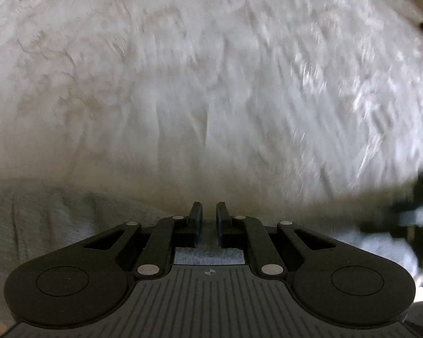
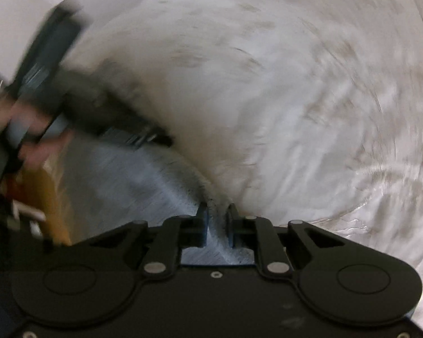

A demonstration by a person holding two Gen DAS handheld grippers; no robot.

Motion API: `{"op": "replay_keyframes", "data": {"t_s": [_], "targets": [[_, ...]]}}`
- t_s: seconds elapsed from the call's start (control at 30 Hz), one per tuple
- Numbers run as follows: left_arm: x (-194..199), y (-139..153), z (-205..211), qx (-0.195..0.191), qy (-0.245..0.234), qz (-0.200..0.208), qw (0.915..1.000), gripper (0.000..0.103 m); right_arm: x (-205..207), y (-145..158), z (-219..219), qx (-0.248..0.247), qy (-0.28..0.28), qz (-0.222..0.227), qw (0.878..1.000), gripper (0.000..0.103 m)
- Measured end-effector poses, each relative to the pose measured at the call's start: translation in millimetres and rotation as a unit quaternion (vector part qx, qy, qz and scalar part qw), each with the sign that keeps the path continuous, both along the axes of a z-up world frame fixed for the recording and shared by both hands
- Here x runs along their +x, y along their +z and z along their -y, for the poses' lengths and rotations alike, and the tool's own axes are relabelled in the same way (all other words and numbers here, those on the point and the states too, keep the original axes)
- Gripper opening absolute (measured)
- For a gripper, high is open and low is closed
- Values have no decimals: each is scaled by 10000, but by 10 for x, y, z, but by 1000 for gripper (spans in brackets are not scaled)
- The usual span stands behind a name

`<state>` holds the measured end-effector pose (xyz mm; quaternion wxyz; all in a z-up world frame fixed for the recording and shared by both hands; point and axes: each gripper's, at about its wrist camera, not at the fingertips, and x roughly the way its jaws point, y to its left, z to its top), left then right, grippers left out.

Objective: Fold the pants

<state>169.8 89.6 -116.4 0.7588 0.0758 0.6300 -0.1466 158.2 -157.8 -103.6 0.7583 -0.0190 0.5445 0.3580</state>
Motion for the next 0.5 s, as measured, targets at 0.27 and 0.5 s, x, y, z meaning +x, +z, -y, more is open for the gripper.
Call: {"op": "replay_keyframes", "data": {"t_s": [0.27,0.5], "targets": [[273,132,125,-32,59,226,9997,11,-882,87,-207,-265,498,614,9965,6],[-118,-215,296,289,-474,-308,9980,11,-1082,-12,-313,-517,232,756,9955,6]]}}
